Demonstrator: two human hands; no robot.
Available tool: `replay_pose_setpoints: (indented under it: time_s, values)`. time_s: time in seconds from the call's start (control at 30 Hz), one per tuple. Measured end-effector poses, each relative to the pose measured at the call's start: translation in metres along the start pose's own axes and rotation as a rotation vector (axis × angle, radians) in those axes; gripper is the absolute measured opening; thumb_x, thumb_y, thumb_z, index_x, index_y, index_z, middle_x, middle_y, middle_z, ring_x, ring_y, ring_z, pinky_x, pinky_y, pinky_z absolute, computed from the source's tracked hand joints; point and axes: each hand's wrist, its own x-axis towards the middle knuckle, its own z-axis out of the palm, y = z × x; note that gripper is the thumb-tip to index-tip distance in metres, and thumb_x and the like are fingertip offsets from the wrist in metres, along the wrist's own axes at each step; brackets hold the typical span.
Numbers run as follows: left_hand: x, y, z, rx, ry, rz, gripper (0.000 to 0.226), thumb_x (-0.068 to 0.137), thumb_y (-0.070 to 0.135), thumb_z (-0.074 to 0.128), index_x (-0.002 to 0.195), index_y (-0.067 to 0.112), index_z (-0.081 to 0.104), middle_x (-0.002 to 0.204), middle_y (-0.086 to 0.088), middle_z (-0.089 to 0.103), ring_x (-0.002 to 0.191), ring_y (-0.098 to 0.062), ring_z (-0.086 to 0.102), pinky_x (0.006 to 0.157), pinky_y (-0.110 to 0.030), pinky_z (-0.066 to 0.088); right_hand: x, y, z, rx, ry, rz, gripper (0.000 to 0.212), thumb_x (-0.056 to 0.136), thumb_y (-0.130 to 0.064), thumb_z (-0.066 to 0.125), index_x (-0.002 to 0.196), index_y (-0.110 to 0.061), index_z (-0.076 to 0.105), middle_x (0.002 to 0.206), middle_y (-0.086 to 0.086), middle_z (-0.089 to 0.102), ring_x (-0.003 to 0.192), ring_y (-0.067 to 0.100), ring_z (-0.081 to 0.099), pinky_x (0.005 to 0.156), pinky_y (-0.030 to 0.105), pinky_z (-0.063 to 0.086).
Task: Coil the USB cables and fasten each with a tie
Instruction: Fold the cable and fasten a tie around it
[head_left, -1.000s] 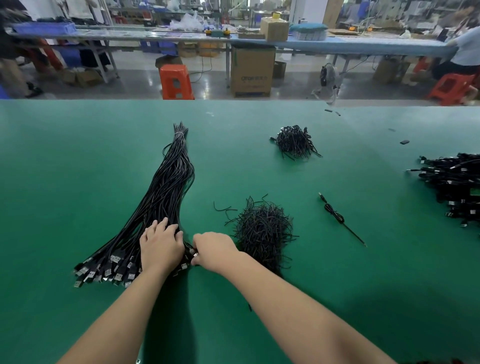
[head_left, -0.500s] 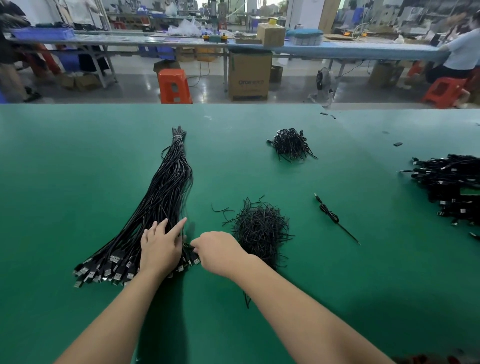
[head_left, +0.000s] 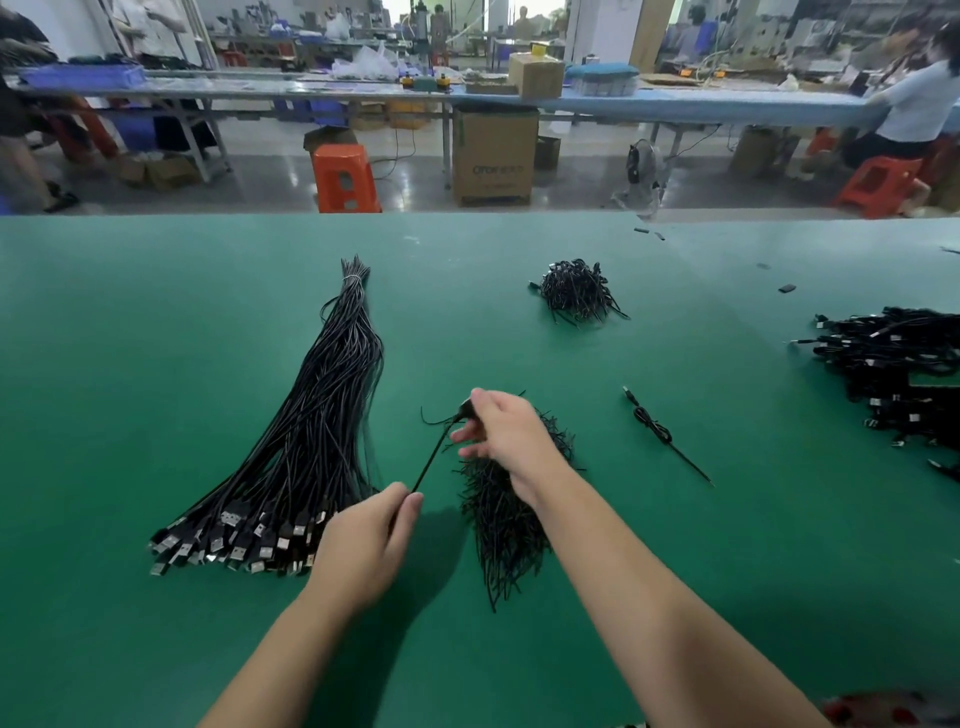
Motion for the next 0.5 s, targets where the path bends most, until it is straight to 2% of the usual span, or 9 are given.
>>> replay_pose_setpoints:
  time_s: [0.07,0.13,0.27,0.37,0.43,0.5]
  values:
    - [0.002,0.008,-0.011,-0.102,-0.134,-0.02,0.054,0.095,0.063,0.029,0.074,0.017,0.046,0.053,0.002,0.044,0.05,-0.014,0.043,0.056,-0.041,0.041,0.004,-0.011,-0.008,0.273,0.044,0.041,0.031,0.108,-0.026,0.042,0.103,0.0,0.057,0.083,0.009,0.054,0.062,0.015,0.067,0.056,0.027,0.056]
    - [0.005,0.01,-0.021,-0.051,-0.191,0.009,0.057,0.095,0.063,0.027,0.078,0.015,0.053,0.056,0.002,0.05,0.052,-0.012,0.047,0.06,-0.039,0.043,0.006,-0.027,-0.024,0.541,0.103,0.068,0.027,0.107,-0.025,0.044,0.103,-0.001,0.056,0.082,0.007,0.053,0.056,0.015,0.066,0.05,0.026,0.052]
    - [0.013,-0.01,-0.039,0.2,-0.118,0.064,0.04,0.105,0.041,0.032,0.073,0.024,0.05,0.065,0.007,0.055,0.064,-0.01,0.053,0.071,-0.036,0.039,0.011,-0.061,-0.066,0.881,0.175,0.021,0.023,0.105,-0.025,0.045,0.097,-0.006,0.055,0.072,0.002,0.053,0.046,0.01,0.057,0.042,0.021,0.043]
    - [0.015,-0.034,-0.052,0.263,-0.166,-0.07,0.038,0.106,0.04,0.034,0.07,0.028,0.043,0.06,0.004,0.055,0.059,-0.014,0.055,0.062,-0.035,0.036,0.013,-0.08,-0.09,0.913,0.216,-0.074,0.024,0.106,-0.025,0.044,0.096,-0.006,0.054,0.067,0.002,0.055,0.047,0.011,0.06,0.045,0.022,0.047]
    - [0.014,-0.044,-0.058,0.32,-0.206,-0.137,0.039,0.105,0.044,0.032,0.072,0.026,0.043,0.058,0.002,0.055,0.059,-0.016,0.057,0.054,-0.034,0.035,0.012,-0.087,-0.095,0.812,0.226,-0.137,0.023,0.107,-0.026,0.045,0.1,-0.006,0.055,0.066,0.002,0.057,0.054,0.015,0.066,0.046,0.023,0.05]
    - [0.017,-0.045,-0.063,0.436,-0.261,-0.179,0.038,0.106,0.046,0.032,0.075,0.027,0.045,0.062,0.004,0.058,0.064,-0.016,0.059,0.054,-0.032,0.033,0.007,-0.089,-0.091,0.651,0.187,-0.187,0.024,0.106,-0.026,0.048,0.102,-0.005,0.058,0.066,0.001,0.061,0.063,0.017,0.069,0.05,0.025,0.053]
